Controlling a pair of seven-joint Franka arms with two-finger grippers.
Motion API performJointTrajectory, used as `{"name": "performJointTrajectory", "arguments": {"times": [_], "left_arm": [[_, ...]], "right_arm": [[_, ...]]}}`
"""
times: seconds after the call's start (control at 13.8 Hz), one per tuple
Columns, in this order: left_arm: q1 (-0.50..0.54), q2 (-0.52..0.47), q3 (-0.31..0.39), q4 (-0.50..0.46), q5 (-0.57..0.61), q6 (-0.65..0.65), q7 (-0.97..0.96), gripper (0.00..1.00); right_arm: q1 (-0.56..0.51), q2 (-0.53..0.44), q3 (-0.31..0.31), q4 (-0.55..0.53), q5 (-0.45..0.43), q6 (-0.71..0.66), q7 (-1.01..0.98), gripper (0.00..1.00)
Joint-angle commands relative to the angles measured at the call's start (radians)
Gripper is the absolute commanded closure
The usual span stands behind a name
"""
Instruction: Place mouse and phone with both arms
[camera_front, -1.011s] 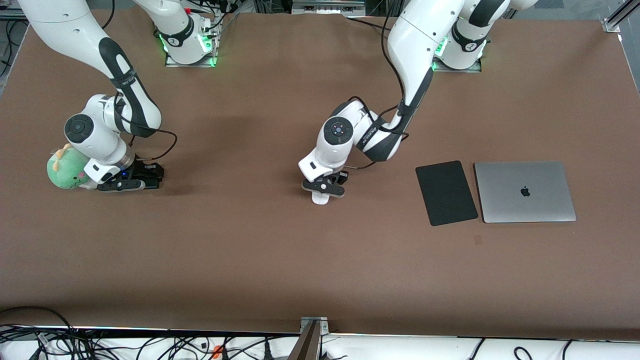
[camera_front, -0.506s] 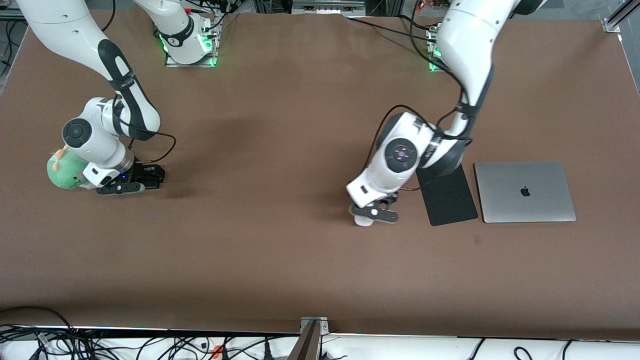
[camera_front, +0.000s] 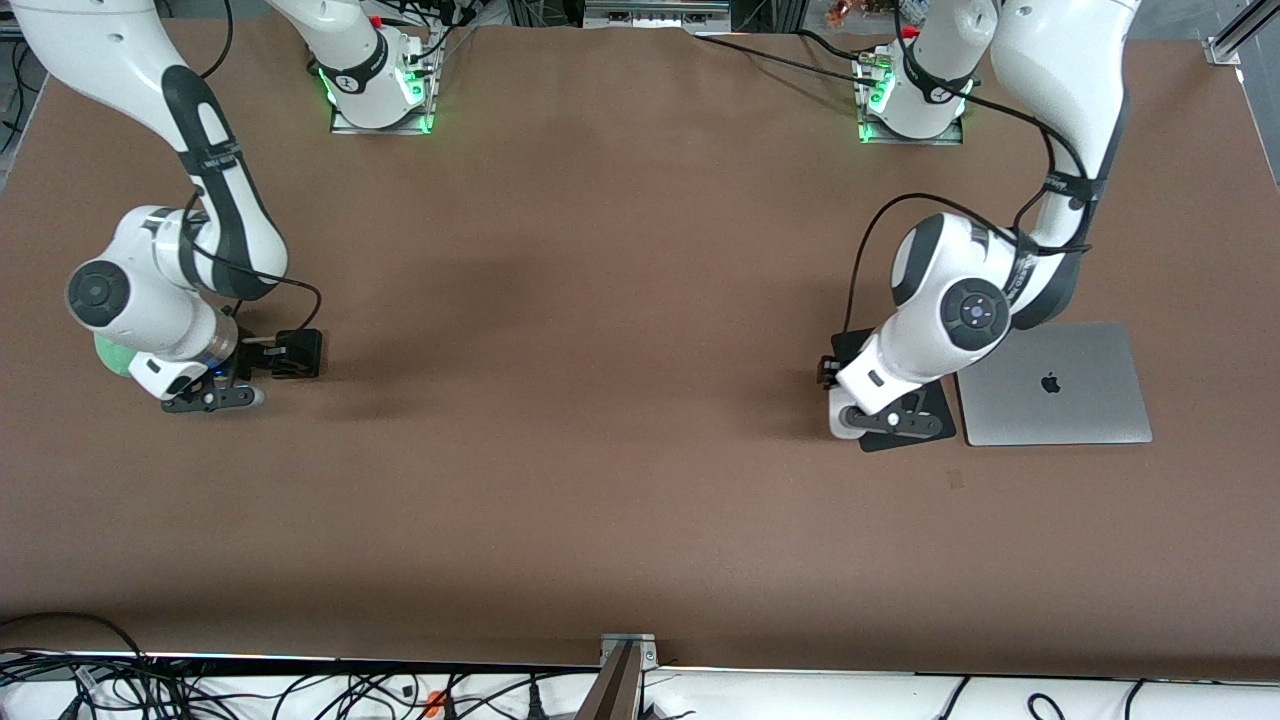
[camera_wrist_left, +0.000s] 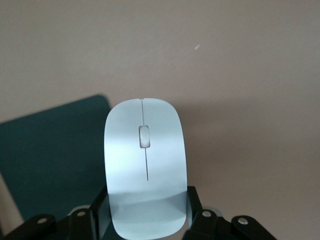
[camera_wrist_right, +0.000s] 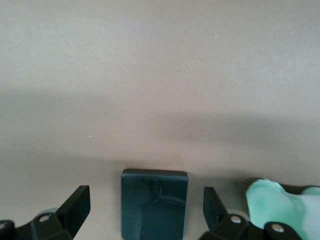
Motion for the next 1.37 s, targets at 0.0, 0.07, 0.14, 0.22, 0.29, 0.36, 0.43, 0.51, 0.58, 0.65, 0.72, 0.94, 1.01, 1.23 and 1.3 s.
{"name": "performJointTrajectory", "arguments": {"times": [0.0, 0.07, 0.14, 0.22, 0.29, 0.36, 0.43, 0.51, 0.58, 0.65, 0.72, 0.94, 1.01, 1.23, 1.3], "left_arm": [[0.048, -0.088, -0.021, -0.170, 0.005, 0.051, -0.006, 0.58], [0.088, -0.090, -0.021, -0.193, 0.007, 0.053, -0.006, 0.58], [0.106, -0.086, -0.021, -0.207, 0.008, 0.054, -0.005, 0.58], [0.113, -0.075, -0.017, -0.213, 0.011, 0.059, -0.005, 0.58], [0.137, -0.056, -0.017, -0.218, 0.013, 0.074, -0.005, 0.58], [0.146, -0.035, -0.016, -0.218, 0.016, 0.095, -0.005, 0.57], [0.154, -0.018, -0.016, -0.218, 0.019, 0.125, 0.001, 0.55], [0.157, -0.004, -0.016, -0.218, 0.021, 0.145, 0.006, 0.54], [0.157, 0.006, -0.016, -0.215, 0.022, 0.160, 0.008, 0.54], [0.157, 0.019, -0.016, -0.210, 0.022, 0.172, 0.008, 0.53], [0.157, 0.028, -0.016, -0.207, 0.022, 0.183, 0.009, 0.51], [0.157, 0.042, -0.016, -0.202, 0.022, 0.205, 0.009, 0.00], [0.159, 0.042, -0.016, -0.202, 0.024, 0.203, 0.012, 0.00], [0.166, 0.004, -0.013, -0.202, 0.024, 0.191, 0.014, 0.00], [0.177, -0.022, -0.012, -0.202, 0.024, 0.186, 0.014, 0.00]], "right_arm": [[-0.008, -0.071, 0.003, 0.126, 0.061, -0.250, -0.010, 0.00], [-0.008, -0.082, 0.002, 0.191, 0.069, -0.354, -0.005, 0.00], [-0.008, -0.085, -0.003, 0.258, 0.069, -0.469, -0.002, 0.00], [-0.010, -0.091, -0.004, 0.322, 0.069, -0.572, -0.002, 0.00], [-0.010, -0.097, -0.012, 0.379, 0.069, -0.658, -0.002, 0.00], [-0.010, -0.106, -0.015, 0.422, 0.069, -0.724, 0.007, 0.00], [-0.010, -0.122, -0.015, 0.444, 0.069, -0.775, 0.027, 0.00], [-0.010, -0.148, -0.014, 0.450, 0.068, -0.800, 0.047, 0.00], [-0.008, -0.175, -0.014, 0.450, 0.061, -0.815, 0.064, 0.00], [-0.008, -0.195, -0.014, 0.450, 0.058, -0.821, 0.073, 0.00], [-0.008, -0.218, -0.014, 0.449, 0.057, -0.834, 0.076, 0.00], [-0.007, -0.289, -0.012, 0.444, 0.034, -0.835, 0.104, 0.00], [-0.008, -0.312, -0.009, 0.443, 0.025, -0.837, 0.109, 0.00], [-0.010, -0.333, -0.005, 0.446, 0.018, -0.866, 0.148, 0.00], [-0.010, -0.347, 0.011, 0.444, 0.012, -0.860, 0.176, 0.00]]}}
